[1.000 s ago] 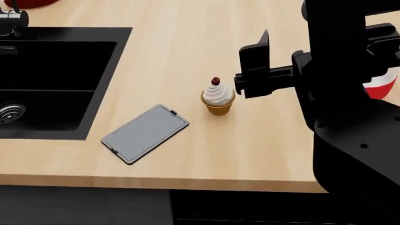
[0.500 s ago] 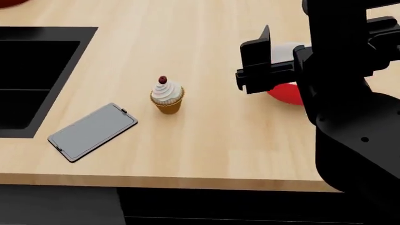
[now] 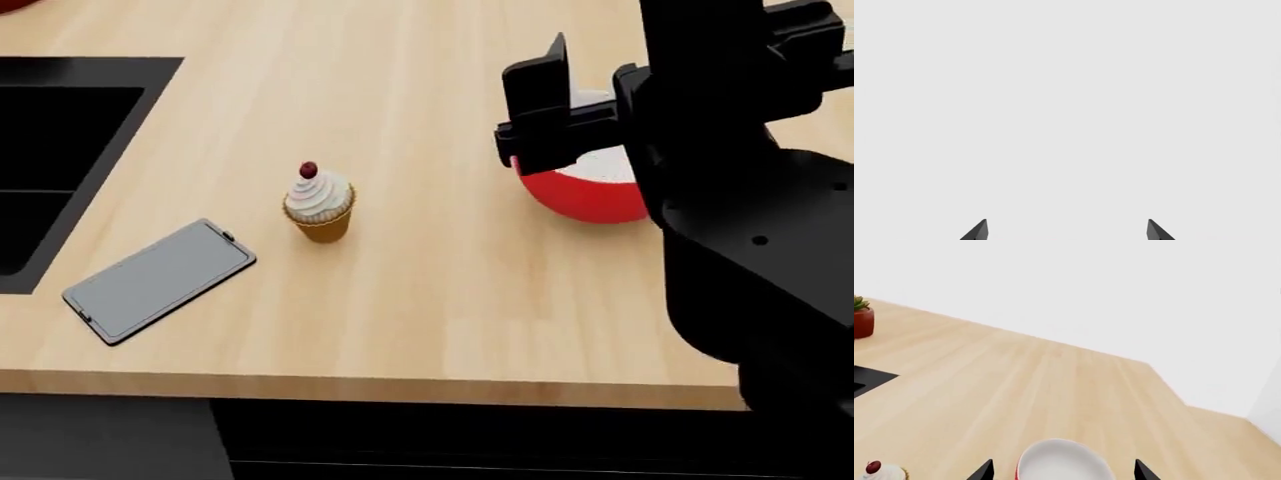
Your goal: Move the fresh-baked cupcake off the tray onto the counter, and place the bowl used for mixing into the sink.
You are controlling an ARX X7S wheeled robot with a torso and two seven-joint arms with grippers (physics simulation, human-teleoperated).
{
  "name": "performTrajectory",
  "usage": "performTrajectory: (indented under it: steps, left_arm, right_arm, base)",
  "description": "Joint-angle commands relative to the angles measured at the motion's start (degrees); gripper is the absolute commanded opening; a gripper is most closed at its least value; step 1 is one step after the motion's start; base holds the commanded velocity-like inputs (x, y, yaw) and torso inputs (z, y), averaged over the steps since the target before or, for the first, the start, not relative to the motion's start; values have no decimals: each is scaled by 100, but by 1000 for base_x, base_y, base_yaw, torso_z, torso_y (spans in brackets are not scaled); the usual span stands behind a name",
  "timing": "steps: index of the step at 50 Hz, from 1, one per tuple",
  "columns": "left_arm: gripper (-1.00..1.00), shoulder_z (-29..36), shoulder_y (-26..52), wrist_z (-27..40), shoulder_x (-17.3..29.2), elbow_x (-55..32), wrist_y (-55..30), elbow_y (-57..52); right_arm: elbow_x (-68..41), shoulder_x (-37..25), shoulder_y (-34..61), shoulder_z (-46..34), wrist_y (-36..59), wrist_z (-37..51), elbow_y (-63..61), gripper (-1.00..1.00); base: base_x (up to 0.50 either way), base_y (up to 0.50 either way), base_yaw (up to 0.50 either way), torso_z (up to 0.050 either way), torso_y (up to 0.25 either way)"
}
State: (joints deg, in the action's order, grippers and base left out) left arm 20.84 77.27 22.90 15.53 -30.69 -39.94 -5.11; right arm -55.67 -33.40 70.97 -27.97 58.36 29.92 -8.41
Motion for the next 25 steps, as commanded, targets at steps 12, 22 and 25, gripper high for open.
performTrajectory:
  steps: [12,22,25]
  left_arm:
    - [100,459,2029,-1159,-959,716,1604,3937]
    - [100,571,2828,-1675,-1391,960,2803,6212]
    - [100,855,3099,-1734,-1548,844,3391,7174]
  right_arm:
    - [982,591,1365,-890,-448,-1225,2108,100]
    - [1240,829,1669,-1049,-807,-1680,2996,100]
    - [1398,977,1818,-1163,-1000,-1898,3464,100]
  base:
    - [0,0,0,0,0]
    - [0,0,0,0,0]
    - [0,0,0,0,0]
